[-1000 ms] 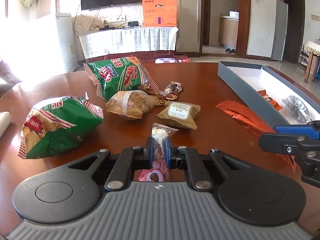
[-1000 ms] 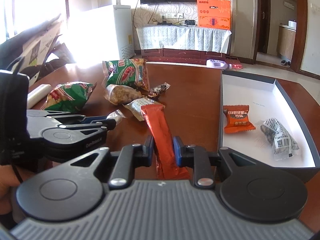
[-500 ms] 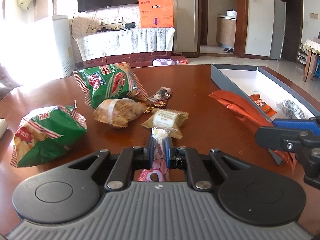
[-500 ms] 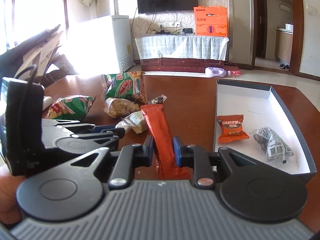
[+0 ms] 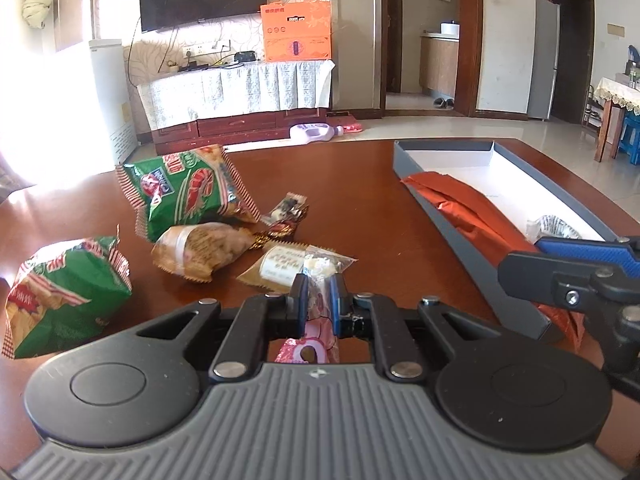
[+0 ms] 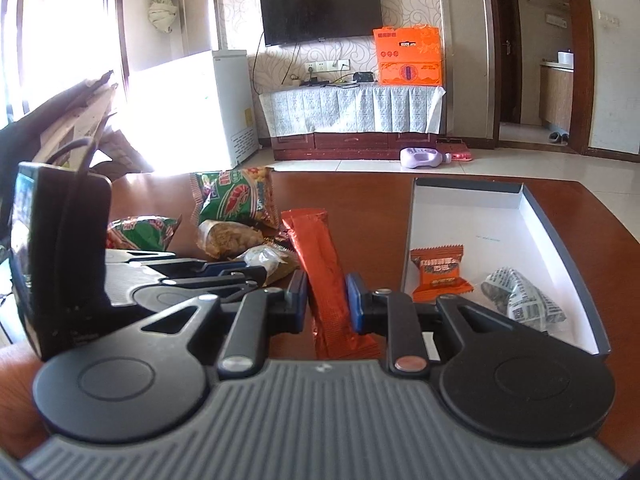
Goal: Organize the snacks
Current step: 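Carry both held packets over the grey box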
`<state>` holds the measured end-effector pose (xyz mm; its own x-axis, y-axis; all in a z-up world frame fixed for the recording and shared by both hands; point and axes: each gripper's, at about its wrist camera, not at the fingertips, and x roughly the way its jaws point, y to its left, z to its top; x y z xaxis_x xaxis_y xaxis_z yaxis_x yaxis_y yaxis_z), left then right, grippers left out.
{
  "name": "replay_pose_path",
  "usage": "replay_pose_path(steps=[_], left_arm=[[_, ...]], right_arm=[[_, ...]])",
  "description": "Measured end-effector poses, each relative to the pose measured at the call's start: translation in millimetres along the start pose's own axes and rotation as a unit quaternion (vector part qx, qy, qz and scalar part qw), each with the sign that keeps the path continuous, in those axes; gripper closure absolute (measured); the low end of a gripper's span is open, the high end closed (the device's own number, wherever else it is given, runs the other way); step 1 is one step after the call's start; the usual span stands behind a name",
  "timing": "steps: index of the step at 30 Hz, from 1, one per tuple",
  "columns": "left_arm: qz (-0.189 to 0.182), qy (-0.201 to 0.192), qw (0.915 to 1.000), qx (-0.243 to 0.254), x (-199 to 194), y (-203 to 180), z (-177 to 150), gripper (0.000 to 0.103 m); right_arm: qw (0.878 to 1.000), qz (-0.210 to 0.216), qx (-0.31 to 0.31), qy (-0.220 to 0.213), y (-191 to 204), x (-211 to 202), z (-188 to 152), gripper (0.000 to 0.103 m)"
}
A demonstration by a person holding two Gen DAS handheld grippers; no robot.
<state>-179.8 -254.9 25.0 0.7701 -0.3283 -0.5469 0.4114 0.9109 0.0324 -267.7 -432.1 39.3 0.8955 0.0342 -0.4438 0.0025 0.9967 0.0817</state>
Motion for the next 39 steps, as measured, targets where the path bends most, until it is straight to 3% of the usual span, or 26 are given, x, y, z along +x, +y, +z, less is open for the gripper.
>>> replay_pose_path(steps=[39], left_arm=[[-0.055, -0.040, 0.9974, 0.023, 13, -75, 38, 0.089]], right_arm=[[0.996, -0.068, 0.051, -0.031, -63, -19, 3, 0.078]])
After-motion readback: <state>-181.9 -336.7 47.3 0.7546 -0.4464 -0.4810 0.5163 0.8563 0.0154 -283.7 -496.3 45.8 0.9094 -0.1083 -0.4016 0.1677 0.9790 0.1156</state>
